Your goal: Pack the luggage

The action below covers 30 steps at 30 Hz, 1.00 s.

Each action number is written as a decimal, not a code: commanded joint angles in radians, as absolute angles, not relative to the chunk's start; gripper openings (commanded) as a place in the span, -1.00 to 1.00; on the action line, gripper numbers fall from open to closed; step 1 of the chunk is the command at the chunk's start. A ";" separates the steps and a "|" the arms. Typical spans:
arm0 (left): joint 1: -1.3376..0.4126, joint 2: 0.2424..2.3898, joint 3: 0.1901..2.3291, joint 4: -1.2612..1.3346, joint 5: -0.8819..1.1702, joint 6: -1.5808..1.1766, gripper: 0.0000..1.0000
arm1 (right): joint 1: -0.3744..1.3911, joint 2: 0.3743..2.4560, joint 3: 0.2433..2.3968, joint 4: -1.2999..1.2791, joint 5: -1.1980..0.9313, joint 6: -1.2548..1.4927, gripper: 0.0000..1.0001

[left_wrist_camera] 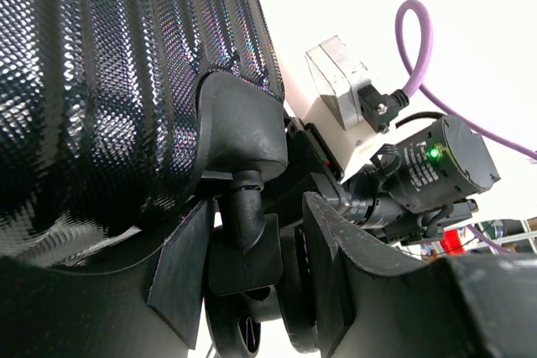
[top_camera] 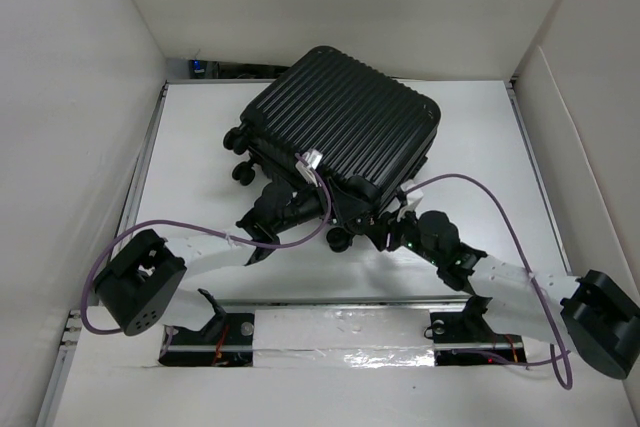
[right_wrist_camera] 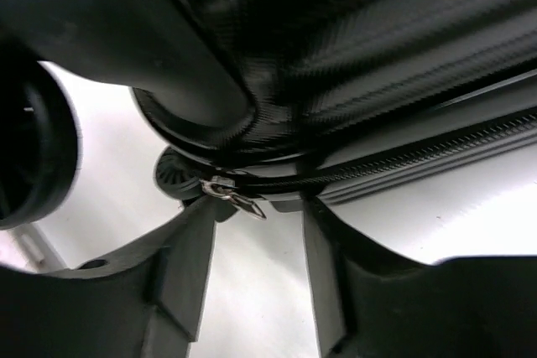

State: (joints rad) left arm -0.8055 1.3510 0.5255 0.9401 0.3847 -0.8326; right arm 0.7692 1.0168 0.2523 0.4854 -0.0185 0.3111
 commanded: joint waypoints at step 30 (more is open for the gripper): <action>-0.862 1.474 0.721 1.347 0.496 -1.107 -1.00 | 1.198 1.572 0.451 1.438 0.303 0.423 -1.00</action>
